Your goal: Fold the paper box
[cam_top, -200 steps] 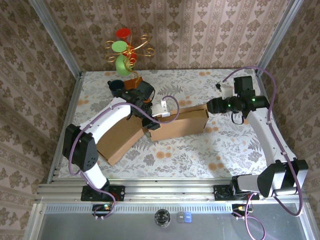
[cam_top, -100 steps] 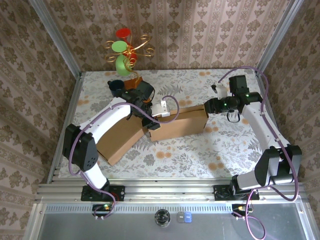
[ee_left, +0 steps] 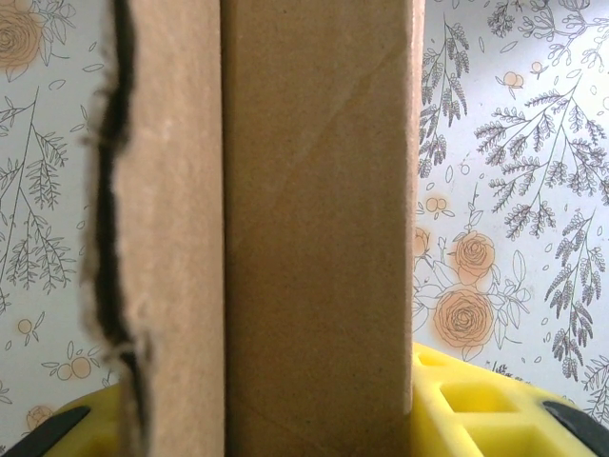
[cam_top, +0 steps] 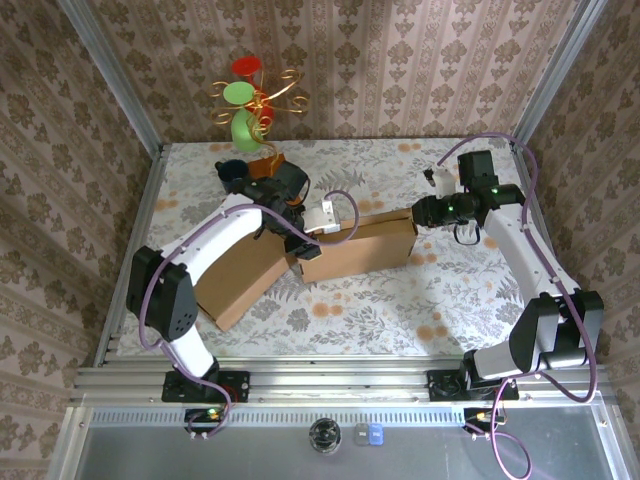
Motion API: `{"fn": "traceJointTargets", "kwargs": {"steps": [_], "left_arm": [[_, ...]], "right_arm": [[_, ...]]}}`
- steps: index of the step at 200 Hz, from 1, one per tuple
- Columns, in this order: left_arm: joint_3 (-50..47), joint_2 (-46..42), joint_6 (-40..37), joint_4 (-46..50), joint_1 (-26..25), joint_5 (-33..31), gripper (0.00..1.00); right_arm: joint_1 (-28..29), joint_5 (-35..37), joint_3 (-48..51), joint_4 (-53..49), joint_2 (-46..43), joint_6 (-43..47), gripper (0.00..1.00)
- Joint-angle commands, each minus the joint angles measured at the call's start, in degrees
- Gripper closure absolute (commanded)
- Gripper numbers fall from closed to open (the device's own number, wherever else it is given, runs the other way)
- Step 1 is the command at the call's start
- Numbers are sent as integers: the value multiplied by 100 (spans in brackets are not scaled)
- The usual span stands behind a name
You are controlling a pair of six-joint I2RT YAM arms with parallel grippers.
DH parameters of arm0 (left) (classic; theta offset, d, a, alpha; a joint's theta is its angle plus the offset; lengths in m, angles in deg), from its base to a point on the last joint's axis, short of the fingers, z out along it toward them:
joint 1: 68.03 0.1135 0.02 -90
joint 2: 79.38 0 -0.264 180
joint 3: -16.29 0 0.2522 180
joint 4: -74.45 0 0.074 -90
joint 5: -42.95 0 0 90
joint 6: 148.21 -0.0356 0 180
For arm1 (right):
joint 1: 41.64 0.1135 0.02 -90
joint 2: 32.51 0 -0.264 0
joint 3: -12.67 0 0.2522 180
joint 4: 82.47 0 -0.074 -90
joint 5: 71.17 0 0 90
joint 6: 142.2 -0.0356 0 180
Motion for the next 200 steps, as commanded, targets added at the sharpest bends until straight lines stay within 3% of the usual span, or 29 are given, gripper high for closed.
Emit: {"fn": "traceJointTargets", "kwargs": {"steps": [1, 52, 133, 200], "left_arm": [[120, 162, -62, 354, 37, -57, 58], [146, 190, -62, 360, 37, -44, 59], [145, 189, -36, 356, 37, -95, 60], [263, 286, 80, 276, 35, -373, 66]], "right_arm": [[18, 182, 99, -218, -153, -17, 76], [18, 435, 172, -249, -347, -58, 81], [49, 692, 224, -229, -355, -267, 100], [71, 619, -160, -728, -259, -969, 100]]}}
